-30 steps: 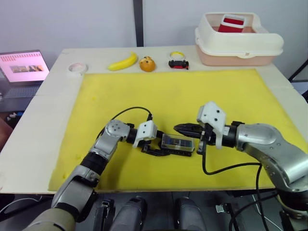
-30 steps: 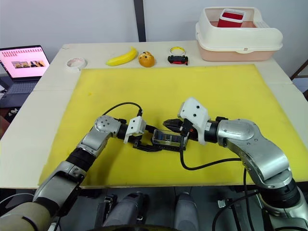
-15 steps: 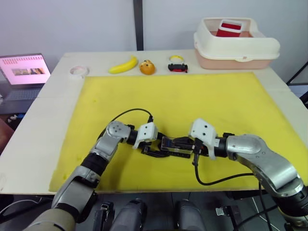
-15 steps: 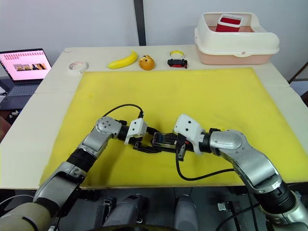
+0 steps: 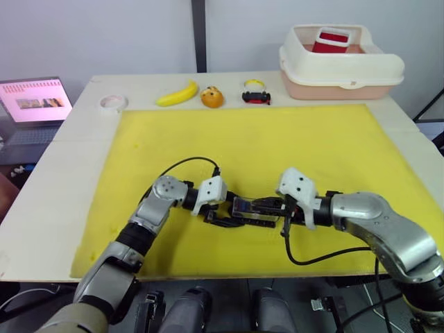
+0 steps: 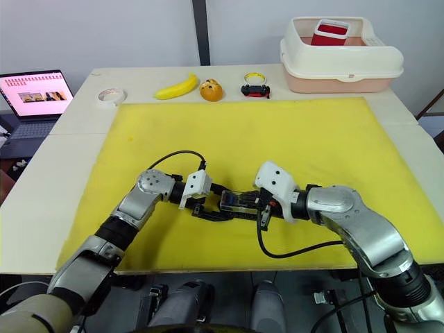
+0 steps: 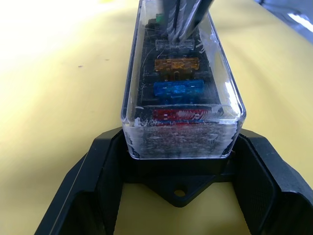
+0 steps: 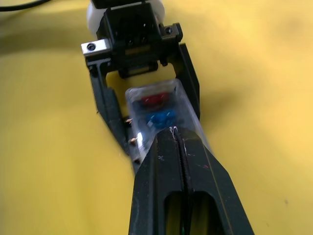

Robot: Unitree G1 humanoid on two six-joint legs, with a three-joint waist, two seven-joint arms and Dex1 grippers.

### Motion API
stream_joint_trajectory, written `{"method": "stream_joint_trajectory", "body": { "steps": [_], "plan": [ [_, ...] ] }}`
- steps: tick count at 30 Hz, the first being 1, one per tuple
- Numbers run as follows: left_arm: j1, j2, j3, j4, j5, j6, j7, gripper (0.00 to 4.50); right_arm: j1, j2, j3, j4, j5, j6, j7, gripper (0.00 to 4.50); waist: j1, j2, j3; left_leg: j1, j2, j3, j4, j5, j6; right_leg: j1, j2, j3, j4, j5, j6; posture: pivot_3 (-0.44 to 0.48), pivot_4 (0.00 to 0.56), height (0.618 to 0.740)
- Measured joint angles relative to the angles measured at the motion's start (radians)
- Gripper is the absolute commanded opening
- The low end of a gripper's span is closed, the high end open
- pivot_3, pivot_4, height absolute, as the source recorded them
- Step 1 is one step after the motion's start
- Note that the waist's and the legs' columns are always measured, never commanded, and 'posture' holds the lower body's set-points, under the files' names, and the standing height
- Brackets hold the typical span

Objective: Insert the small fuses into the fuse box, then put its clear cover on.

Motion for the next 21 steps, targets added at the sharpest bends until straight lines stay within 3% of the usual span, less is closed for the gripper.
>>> {"method": "stream_joint_trajectory", "body": {
  "steps": [6, 13, 15, 17, 21],
  "plan": [
    [0.008, -0.025, 0.008, -0.015, 0.000, 0.033, 0.063, 2.54, -0.002, -0.070, -0.105, -0.103, 0.081, 0.063, 0.008, 0.04, 0.004, 0.000, 0.001, -0.001, 0.000, 0.000, 0.000, 0.000, 0.000, 0.000, 0.000, 0.000, 0.000, 0.000, 0.000, 0.000, 0.150, 0.740],
    [0.010, -0.018, 0.006, -0.023, 0.011, 0.030, 0.063, 2.54, 0.101, -0.160, -0.241, -0.165, 0.115, 0.087, 0.015, 0.04, 0.003, 0.000, 0.001, -0.001, 0.000, 0.000, 0.000, 0.000, 0.001, 0.000, 0.000, -0.001, 0.000, 0.000, 0.000, 0.000, 0.150, 0.740],
    [0.011, -0.013, 0.006, -0.029, 0.012, 0.034, 0.062, 3.59, 0.126, -0.171, -0.279, -0.168, 0.122, 0.089, 0.015, 0.00, 0.002, 0.000, 0.001, -0.001, 0.000, 0.000, 0.000, 0.000, 0.001, 0.000, 0.000, -0.001, 0.000, 0.000, 0.000, 0.000, 0.150, 0.740],
    [0.013, -0.007, 0.006, -0.041, 0.012, 0.041, 0.061, 4.44, 0.157, -0.182, -0.312, -0.176, 0.130, 0.095, 0.017, 0.58, 0.002, 0.000, 0.001, -0.001, 0.000, 0.000, 0.000, 0.000, 0.001, 0.000, 0.000, -0.001, 0.000, 0.000, 0.000, 0.000, 0.150, 0.740],
    [0.036, 0.039, 0.007, -0.100, 0.007, 0.063, 0.046, 4.50, 0.215, -0.225, -0.393, -0.193, 0.144, 0.109, 0.034, 2.21, -0.001, 0.000, 0.001, -0.001, 0.000, 0.000, 0.000, 0.000, 0.001, 0.000, 0.000, -0.001, -0.001, 0.000, 0.000, 0.000, 0.150, 0.740]
  ]
}}
